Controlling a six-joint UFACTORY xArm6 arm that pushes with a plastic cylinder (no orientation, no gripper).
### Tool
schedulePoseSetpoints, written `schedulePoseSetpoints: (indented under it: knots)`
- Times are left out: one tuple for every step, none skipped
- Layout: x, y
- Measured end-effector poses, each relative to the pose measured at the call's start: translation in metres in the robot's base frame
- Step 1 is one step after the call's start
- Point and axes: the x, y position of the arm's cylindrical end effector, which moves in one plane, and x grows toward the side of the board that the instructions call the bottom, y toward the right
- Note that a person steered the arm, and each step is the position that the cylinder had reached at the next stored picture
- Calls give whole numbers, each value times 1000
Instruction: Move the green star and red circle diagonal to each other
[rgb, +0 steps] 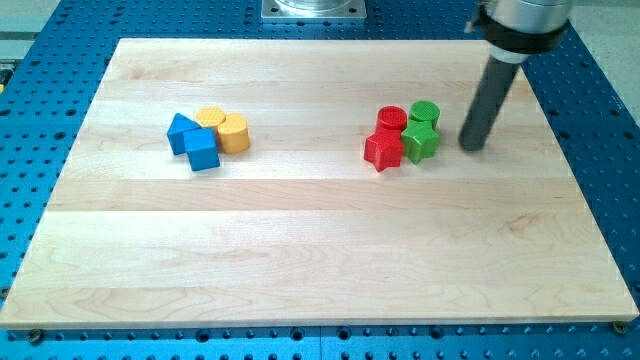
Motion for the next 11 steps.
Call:
schedulePoseSetpoints:
  knots:
    - [-1, -48]
    - [42, -58]
    - [44, -55]
    - [118, -69]
    - [98, -118]
    - [72, -127]
    - [72, -69]
    - [82, -15]
    - [15, -9]
    - [9, -68]
    - [-14, -98]
